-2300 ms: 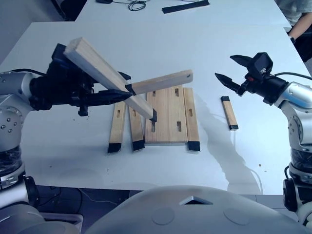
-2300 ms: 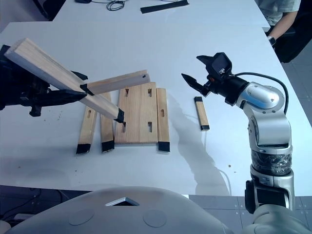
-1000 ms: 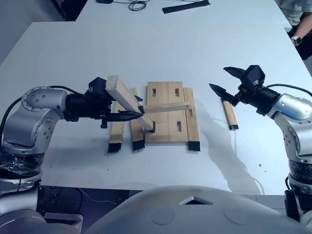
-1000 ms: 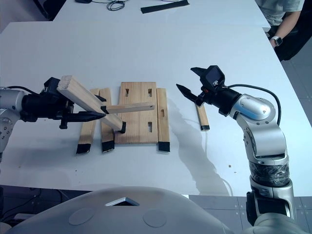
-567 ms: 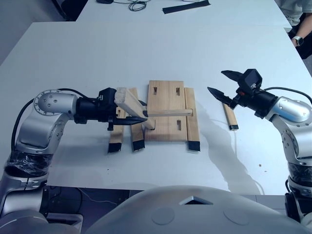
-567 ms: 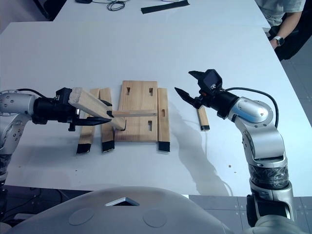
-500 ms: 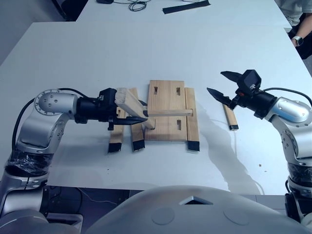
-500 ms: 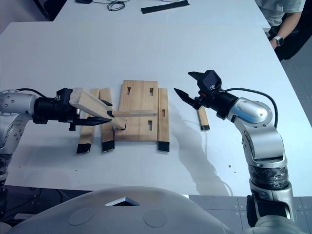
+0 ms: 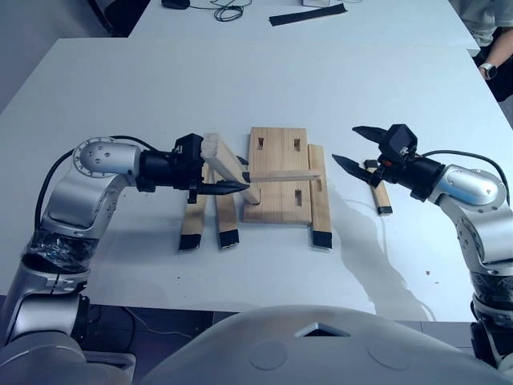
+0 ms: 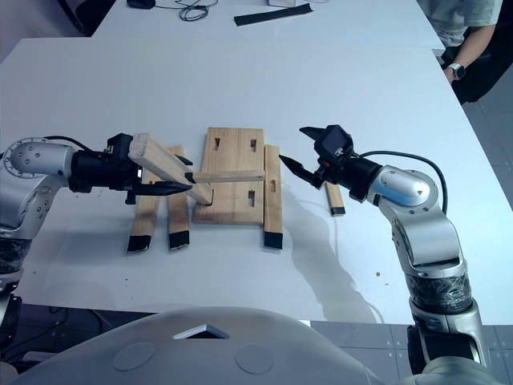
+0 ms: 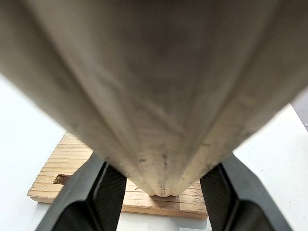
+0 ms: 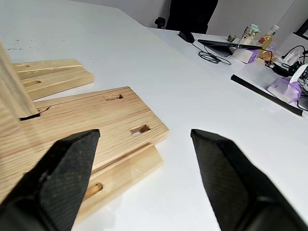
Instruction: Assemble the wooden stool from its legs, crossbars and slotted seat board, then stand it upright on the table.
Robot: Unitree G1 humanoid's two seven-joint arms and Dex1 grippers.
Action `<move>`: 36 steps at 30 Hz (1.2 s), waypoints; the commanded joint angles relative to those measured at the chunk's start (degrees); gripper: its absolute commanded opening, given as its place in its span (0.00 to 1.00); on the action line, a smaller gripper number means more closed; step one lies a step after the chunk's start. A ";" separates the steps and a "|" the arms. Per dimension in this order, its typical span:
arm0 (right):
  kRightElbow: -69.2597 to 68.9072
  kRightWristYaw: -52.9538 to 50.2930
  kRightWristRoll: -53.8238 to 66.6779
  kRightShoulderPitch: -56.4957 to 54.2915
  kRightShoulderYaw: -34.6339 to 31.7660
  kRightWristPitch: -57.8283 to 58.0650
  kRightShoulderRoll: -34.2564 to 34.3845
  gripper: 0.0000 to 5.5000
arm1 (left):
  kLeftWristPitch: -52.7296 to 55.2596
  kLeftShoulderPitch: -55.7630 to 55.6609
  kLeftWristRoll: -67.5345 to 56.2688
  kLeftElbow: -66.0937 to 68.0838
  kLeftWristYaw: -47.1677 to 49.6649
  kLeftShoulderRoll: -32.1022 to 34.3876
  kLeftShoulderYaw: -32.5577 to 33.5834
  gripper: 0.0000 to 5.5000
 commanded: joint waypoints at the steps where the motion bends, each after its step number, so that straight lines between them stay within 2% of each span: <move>1: -0.49 -0.41 -0.50 0.76 0.84 -0.20 -0.16 0.64 | 4.20 1.93 9.27 6.26 2.67 -0.47 -6.09 0.49; 7: -0.57 -0.73 -0.56 1.42 0.78 -0.33 -0.35 0.64 | 4.26 1.76 11.57 6.71 4.12 -2.24 -5.36 0.66; 9: -0.74 -0.89 -0.59 1.65 0.70 -0.34 -0.33 0.64 | 4.85 1.78 10.86 6.67 4.47 -2.14 -3.55 0.67; 12: -1.73 -1.35 -0.50 2.89 -0.05 -0.17 -0.51 0.64 | 8.35 3.22 7.05 2.53 5.38 -0.06 2.65 0.67; 17: -5.07 -3.23 -0.41 6.96 -2.06 0.40 -0.42 0.64 | 15.30 13.67 4.54 -10.19 7.15 7.70 14.55 0.67; 19: -6.56 -4.15 -0.42 8.79 -2.94 0.53 -0.36 0.64 | 20.67 17.12 3.67 -14.64 9.73 9.39 18.77 0.67; 22: -9.21 -5.98 -0.36 12.64 -5.19 0.80 0.04 0.64 | 31.03 21.18 4.19 -21.05 16.62 10.04 21.65 0.67; 26: -11.76 -7.92 -0.02 16.10 -7.11 1.39 0.55 0.64 | 46.06 24.00 4.80 -27.60 29.01 5.15 22.00 0.67; 30: -12.20 -8.78 -0.15 16.28 -6.57 1.63 0.57 0.64 | 61.60 22.77 2.24 -31.99 38.57 -4.84 22.79 0.67; 34: -12.15 -8.89 0.10 15.24 -6.15 2.00 0.49 0.64 | 66.85 24.00 2.34 -32.92 42.59 -7.98 22.95 0.67; 36: -12.36 -8.93 0.15 15.38 -6.16 2.08 0.43 0.64 | 66.84 24.72 2.68 -32.48 43.29 -7.16 22.73 0.67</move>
